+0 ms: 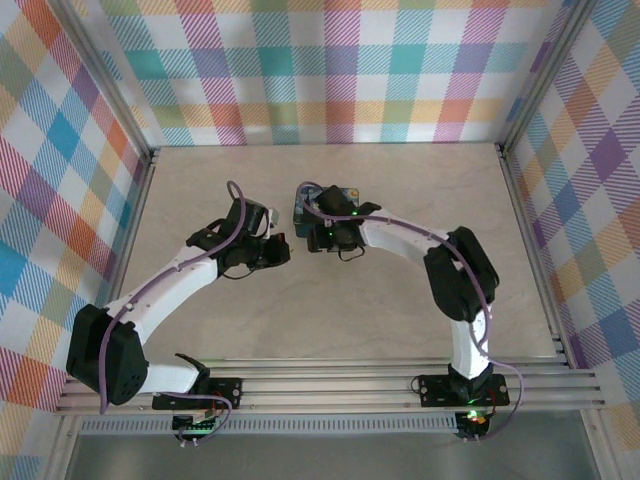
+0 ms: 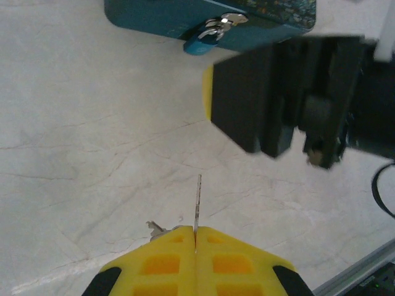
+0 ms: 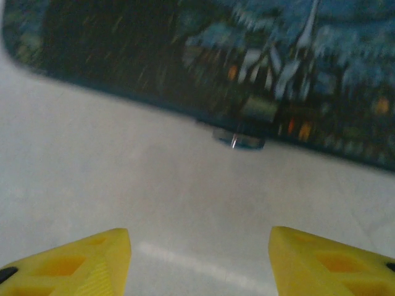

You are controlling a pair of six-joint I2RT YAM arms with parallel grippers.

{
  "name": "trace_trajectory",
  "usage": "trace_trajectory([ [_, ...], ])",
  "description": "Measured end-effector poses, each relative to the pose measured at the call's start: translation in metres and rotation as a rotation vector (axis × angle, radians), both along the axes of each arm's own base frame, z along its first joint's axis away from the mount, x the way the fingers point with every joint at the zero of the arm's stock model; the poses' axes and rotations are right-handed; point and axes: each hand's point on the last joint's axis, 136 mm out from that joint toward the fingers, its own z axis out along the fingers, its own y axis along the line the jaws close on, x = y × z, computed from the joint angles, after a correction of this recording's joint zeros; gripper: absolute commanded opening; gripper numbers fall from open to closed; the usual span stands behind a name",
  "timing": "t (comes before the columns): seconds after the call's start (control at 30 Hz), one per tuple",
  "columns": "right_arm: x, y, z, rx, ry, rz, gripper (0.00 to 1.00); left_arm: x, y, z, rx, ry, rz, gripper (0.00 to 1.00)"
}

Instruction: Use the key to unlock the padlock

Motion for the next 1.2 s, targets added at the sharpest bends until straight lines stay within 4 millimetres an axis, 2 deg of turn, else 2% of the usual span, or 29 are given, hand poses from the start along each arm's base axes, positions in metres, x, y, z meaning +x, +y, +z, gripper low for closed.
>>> trace_trajectory([
  [0.13, 0.016, 0.002, -0.005, -0.036, -0.023, -0.031, 0.62, -0.005, 0.004, -0.007, 0.012, 0.012, 0.011, 0.0],
  [0.33, 0.027, 0.001, -0.006, -0.07, -0.045, -0.056, 0.63, -0.006, 0.006, -0.009, 0.017, 0.011, 0.017, 0.0],
  [0.57, 0.031, -0.007, -0.013, -0.098, -0.045, -0.077, 0.62, -0.005, 0.006, -0.01, 0.021, 0.005, 0.007, 0.0],
  [0.77, 0.035, -0.013, -0.015, -0.103, -0.046, -0.104, 0.62, -0.002, 0.006, -0.019, 0.037, 0.024, 0.0, 0.0],
  [0.9, 0.032, -0.019, -0.024, -0.11, -0.044, -0.128, 0.61, 0.002, 0.007, -0.019, 0.024, 0.023, 0.002, 0.0],
  [1.2, 0.036, -0.014, -0.025, -0.077, -0.041, -0.167, 0.58, 0.012, 0.01, -0.015, 0.0, -0.005, 0.022, 0.0],
])
